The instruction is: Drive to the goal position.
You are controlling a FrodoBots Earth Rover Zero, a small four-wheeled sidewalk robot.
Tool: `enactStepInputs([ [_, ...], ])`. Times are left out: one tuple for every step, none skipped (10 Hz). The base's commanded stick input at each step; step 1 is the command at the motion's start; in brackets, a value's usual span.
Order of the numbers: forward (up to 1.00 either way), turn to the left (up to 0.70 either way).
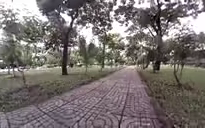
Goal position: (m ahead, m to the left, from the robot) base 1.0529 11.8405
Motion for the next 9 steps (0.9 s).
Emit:
enactStepInputs([
  [-0.70,0.00],
  [-0.70,0.00],
  [-0.70,0.00],
  [-0.70,-0.27],
  [-0.70,-0.27],
  [-0.70,-0.27],
  [-0.70,-0.27],
  [-0.70,-0.27],
  [-0.70,-0.27],
])
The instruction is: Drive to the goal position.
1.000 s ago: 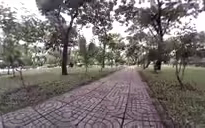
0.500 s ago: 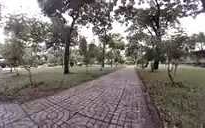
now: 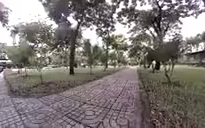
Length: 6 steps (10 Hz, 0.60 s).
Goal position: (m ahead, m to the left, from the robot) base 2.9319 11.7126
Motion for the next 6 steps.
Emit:
enactStepInputs([
  [-0.70,-0.27],
  [-0.70,-0.27],
  [-0.70,-0.27],
  [-0.70,-0.27],
  [-0.70,-0.27],
  [-0.70,-0.17],
])
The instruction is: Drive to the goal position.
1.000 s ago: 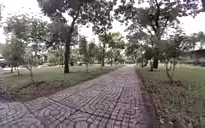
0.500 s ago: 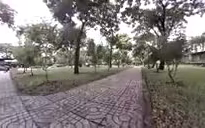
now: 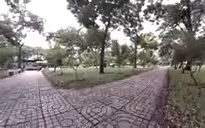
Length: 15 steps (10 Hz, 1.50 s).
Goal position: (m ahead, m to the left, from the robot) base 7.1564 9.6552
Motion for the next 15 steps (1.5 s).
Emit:
enactStepInputs([
  [-0.70,0.00],
  [-0.70,0.00],
  [-0.70,0.00],
  [-0.70,0.00],
  [-0.70,0.00],
  [-0.70,0.00],
  [-0.70,0.00],
  [-0.70,0.00],
  [-0.70,0.00],
  [-0.59,0.00],
  [0.00,0.00],
  [0.00,0.00],
  [0.00,0.00],
  [0.37,0.00],
  [0.70,0.00],
])
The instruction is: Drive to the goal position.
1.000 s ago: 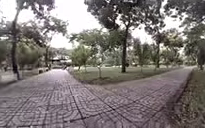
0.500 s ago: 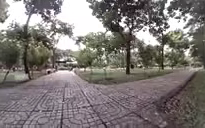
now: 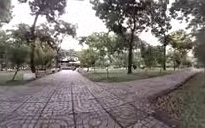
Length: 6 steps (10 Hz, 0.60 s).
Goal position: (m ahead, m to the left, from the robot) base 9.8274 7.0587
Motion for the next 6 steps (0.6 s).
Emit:
enactStepInputs([
  [0.70,0.00],
  [0.70,0.00],
  [0.70,0.00],
  [0.70,0.00],
  [0.70,0.00],
  [0.70,0.00],
])
